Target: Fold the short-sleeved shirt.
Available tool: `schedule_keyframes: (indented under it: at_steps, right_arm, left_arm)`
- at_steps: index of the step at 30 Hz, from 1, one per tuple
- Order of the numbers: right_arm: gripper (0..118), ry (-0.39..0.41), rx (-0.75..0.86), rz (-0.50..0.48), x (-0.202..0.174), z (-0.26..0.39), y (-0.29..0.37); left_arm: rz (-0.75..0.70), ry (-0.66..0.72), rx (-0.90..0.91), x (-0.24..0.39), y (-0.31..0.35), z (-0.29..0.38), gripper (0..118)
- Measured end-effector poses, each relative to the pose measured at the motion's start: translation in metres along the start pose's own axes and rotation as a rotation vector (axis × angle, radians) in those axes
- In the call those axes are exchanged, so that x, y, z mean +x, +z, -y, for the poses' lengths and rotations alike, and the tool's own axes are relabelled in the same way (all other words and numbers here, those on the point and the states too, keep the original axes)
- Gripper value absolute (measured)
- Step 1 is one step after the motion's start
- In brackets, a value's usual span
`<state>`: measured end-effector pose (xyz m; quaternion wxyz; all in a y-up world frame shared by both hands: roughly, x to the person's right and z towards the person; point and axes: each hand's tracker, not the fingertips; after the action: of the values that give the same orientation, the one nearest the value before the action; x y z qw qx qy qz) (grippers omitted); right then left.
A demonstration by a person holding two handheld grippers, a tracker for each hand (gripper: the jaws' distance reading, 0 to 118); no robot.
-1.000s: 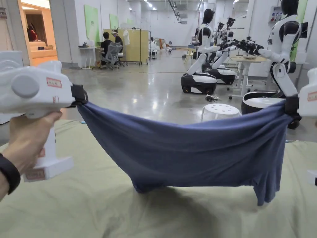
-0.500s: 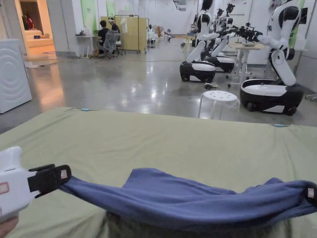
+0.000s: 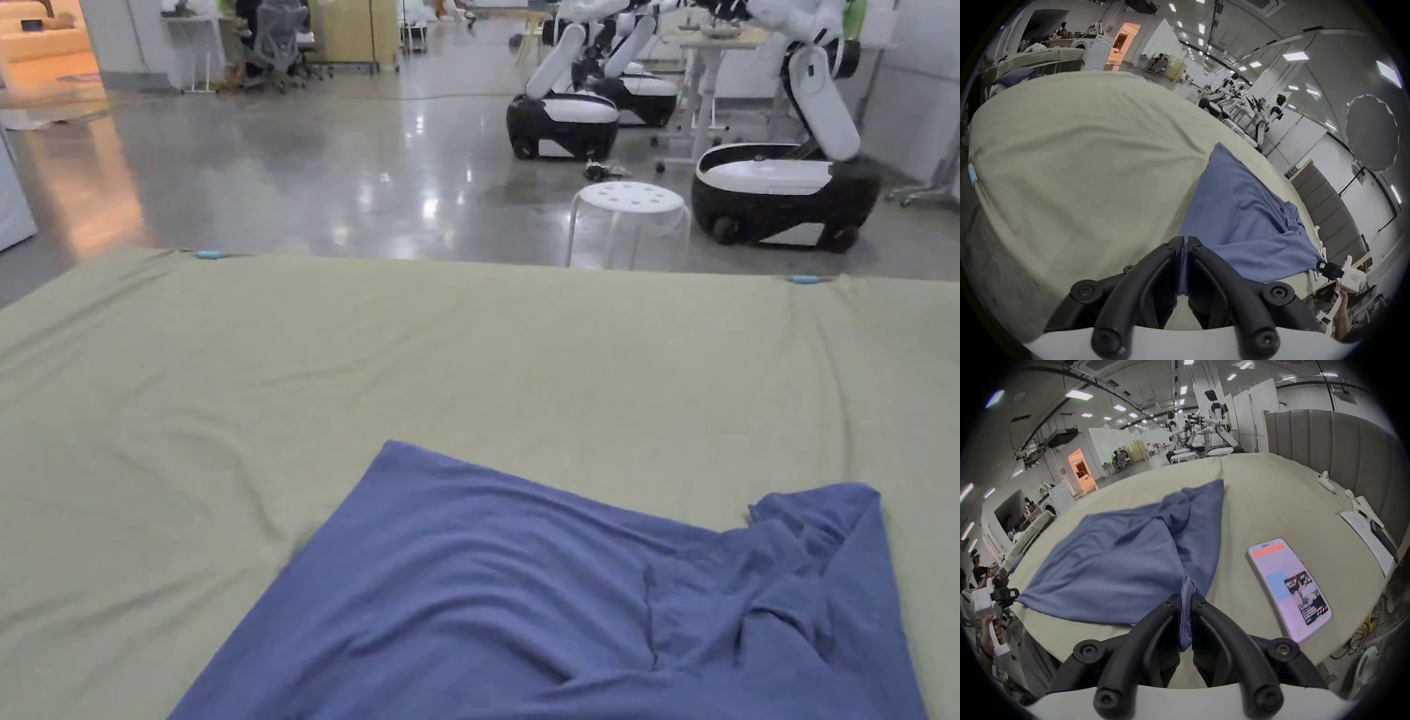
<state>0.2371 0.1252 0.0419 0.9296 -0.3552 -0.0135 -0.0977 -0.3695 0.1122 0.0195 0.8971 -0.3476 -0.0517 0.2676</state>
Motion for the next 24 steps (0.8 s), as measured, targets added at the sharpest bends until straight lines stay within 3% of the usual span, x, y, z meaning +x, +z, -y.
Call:
schedule_keyframes:
  at_steps: [1,2,3,4,7,11,15,19,21,22,23,24]
  right_arm:
    - [35,-0.003,-0.021,0.006,0.002,0.003,-0.003]
    - [59,-0.004,-0.024,0.01,0.003,0.006,-0.003]
    - [61,-0.008,-0.018,0.013,0.006,0.01,-0.003]
    - [62,-0.013,-0.013,0.016,0.008,0.012,0.0]
    - [74,-0.012,0.026,0.013,0.013,0.014,0.013]
    - [75,0.017,0.138,-0.011,0.008,0.004,0.037]
    - [83,0.049,0.258,-0.042,-0.009,-0.015,0.062]
    - [83,0.065,0.307,-0.063,-0.027,-0.033,0.078]
    - [71,0.052,0.31,-0.101,-0.029,-0.038,0.08]
    - [54,0.038,0.308,-0.125,-0.029,-0.04,0.081]
    - [11,0.032,0.303,-0.128,-0.03,-0.041,0.081]
    - [0,0.024,0.308,-0.107,-0.034,-0.04,0.08]
  left_arm:
    - [-0.004,0.007,-0.004,-0.003,-0.002,0.003,25]
    - [-0.019,-0.002,-0.005,-0.003,-0.001,0.006,50]
    - [-0.026,-0.024,0.023,-0.003,0.002,0.009,64]
    - [-0.023,-0.059,0.057,0.0,0.008,0.005,70]
    - [-0.076,-0.206,0.133,0.023,0.026,0.006,71]
    - [-0.055,-0.354,0.278,0.047,0.04,0.006,71]
    - [0.018,-0.384,0.389,0.082,0.056,0.014,71]
    - [-0.005,-0.423,0.423,0.116,0.063,0.021,71]
    - [-0.024,-0.442,0.438,0.12,0.063,0.021,69]
    - [-0.03,-0.443,0.446,0.123,0.064,0.023,67]
    - [-0.024,-0.444,0.447,0.123,0.065,0.023,56]
    - [-0.004,-0.443,0.446,0.13,0.066,0.023,36]
